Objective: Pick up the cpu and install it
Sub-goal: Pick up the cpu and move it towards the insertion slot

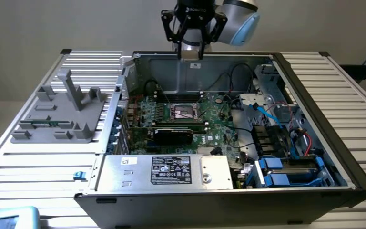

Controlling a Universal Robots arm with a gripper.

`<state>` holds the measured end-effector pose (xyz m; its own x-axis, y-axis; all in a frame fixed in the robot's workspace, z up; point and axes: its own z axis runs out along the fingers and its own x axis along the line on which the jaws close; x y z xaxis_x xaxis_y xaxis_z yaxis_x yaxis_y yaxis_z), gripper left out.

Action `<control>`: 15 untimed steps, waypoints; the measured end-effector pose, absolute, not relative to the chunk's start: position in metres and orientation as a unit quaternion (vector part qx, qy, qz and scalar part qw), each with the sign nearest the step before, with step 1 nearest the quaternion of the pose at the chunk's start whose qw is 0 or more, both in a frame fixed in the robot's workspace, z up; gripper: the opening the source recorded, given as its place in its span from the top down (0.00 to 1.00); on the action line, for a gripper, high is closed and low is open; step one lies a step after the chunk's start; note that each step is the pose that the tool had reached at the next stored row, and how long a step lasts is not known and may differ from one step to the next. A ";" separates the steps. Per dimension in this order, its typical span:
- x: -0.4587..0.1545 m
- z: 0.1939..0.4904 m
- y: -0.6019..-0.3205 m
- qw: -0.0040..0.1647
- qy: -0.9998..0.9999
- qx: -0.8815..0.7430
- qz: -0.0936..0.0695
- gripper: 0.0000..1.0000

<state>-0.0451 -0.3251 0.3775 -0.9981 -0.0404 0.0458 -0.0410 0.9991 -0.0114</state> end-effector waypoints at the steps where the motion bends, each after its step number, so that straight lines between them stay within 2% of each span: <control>1: -0.045 0.377 -0.325 0.021 -1.000 0.020 0.006 0.44; 11: -0.051 0.368 -0.324 0.003 -1.000 0.020 0.007 0.44; 15: -0.052 0.365 -0.321 0.000 -1.000 0.020 0.007 0.44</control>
<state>-0.0525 -0.3210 0.3650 -0.9992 -0.0401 0.0007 -0.0401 0.9991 -0.0130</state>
